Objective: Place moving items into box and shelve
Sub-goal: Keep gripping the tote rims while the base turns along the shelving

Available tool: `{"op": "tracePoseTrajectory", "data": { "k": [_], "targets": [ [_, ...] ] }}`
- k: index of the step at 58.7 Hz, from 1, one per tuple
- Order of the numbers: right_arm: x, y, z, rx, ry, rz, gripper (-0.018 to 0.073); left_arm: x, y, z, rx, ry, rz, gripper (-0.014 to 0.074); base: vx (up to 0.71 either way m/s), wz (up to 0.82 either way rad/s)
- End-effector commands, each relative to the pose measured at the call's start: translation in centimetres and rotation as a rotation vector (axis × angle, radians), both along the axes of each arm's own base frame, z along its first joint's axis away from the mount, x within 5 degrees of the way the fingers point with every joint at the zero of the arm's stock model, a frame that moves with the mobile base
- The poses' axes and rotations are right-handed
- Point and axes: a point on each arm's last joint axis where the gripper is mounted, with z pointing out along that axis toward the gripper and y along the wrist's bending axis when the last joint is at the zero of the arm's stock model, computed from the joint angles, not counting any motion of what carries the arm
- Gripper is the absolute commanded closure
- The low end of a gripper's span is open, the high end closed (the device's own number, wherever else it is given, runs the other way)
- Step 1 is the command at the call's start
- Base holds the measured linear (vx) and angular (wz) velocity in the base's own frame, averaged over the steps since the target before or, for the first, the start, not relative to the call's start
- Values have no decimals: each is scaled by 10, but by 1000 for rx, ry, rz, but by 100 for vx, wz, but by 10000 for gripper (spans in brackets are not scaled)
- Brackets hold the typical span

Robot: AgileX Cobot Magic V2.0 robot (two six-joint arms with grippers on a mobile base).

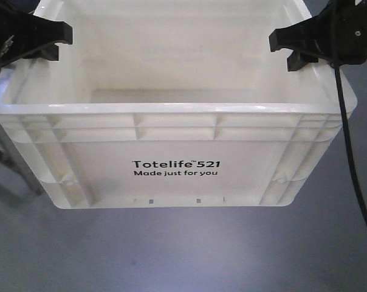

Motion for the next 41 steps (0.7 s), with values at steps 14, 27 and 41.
{"op": "tracePoseTrajectory", "data": {
  "k": [14, 27, 41],
  "targets": [
    [-8, -9, 34, -3, -186, 0, 564, -6, 6, 34, -7, -210, -4, 594, 38, -61],
    [-8, -9, 34, -3, -187, 0, 564, -6, 6, 34, -7, -210, -4, 594, 38, -53],
    [-8, -9, 34, -4, -186, 0, 564, -6, 6, 34, -7, -210, -4, 594, 37, -52]
  ]
}}
